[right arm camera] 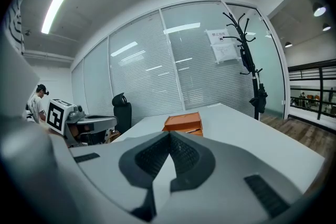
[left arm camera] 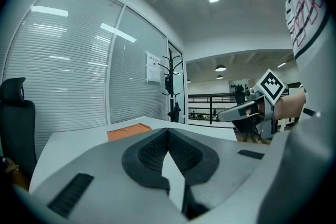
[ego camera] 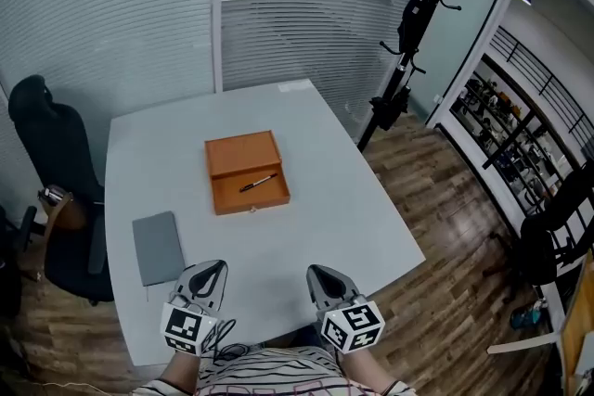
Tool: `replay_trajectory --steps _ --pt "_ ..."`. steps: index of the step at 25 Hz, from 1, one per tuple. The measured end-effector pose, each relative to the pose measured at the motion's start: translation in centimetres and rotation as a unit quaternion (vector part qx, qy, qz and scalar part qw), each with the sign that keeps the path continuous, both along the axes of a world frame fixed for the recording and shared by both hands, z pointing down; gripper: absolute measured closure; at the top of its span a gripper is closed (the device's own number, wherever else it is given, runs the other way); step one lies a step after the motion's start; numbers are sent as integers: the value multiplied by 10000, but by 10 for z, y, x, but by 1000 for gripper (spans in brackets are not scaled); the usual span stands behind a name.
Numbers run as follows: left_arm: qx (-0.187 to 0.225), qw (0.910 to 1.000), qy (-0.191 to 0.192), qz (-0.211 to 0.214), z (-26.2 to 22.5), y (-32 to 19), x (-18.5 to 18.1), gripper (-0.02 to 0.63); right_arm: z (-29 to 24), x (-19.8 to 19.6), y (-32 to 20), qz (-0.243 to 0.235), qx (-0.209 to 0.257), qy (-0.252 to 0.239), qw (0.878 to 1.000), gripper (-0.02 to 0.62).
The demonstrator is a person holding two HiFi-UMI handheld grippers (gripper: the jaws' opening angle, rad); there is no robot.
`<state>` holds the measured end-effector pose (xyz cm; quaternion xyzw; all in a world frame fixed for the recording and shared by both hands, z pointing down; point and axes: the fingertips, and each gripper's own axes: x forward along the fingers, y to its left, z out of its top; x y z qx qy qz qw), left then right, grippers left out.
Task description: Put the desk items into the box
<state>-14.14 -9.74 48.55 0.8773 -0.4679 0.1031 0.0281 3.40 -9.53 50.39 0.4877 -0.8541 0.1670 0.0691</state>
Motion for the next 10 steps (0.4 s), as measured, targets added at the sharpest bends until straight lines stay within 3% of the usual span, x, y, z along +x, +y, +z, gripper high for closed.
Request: replay_trajectory --steps 10 --pt "-61 9999 76 -42 1 -6 3 584 1 1 -8 -58 -48 49 10000 571"
